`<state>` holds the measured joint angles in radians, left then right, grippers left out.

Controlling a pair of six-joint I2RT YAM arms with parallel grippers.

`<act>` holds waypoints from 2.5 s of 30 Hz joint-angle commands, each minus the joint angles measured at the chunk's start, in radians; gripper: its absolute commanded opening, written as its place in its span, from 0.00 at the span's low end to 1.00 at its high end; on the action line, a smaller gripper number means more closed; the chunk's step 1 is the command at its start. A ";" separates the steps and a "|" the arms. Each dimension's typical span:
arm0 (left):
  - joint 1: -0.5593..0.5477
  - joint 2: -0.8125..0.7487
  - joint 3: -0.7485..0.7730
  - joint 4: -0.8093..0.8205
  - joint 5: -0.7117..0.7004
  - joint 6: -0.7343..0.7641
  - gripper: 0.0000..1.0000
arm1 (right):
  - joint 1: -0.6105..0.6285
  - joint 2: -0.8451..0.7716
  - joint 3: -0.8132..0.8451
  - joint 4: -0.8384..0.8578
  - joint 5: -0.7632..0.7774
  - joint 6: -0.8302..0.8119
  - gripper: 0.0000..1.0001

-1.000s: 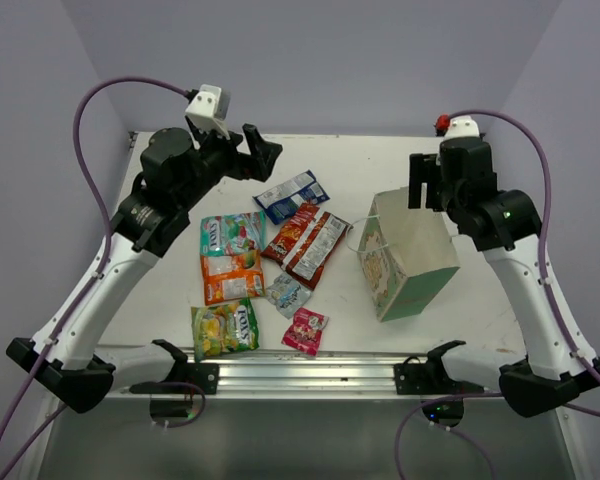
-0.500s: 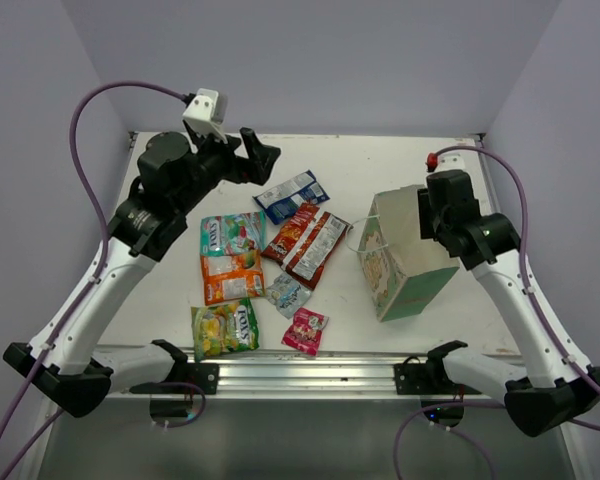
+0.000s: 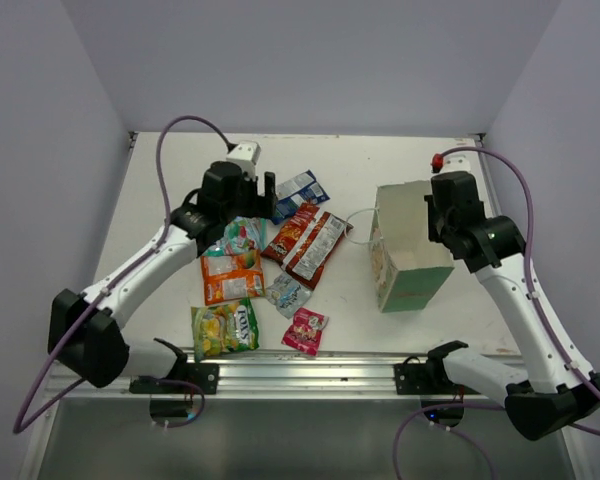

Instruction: Place the snacks into the paper bag

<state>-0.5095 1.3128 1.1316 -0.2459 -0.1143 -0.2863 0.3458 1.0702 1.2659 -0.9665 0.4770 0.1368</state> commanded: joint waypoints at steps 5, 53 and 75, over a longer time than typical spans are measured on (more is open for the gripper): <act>0.006 0.160 -0.136 0.186 0.148 0.026 0.98 | -0.005 -0.027 0.046 -0.014 -0.028 0.049 0.00; -0.276 0.055 0.385 0.125 0.186 -0.152 0.00 | -0.004 -0.042 -0.025 0.012 -0.095 0.110 0.00; -0.524 0.411 0.721 -0.074 0.144 -0.114 0.00 | -0.004 -0.105 -0.042 -0.024 -0.086 0.135 0.00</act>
<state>-1.0126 1.6596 1.7233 -0.2089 0.0589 -0.4236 0.3435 0.9833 1.2224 -0.9871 0.3988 0.2539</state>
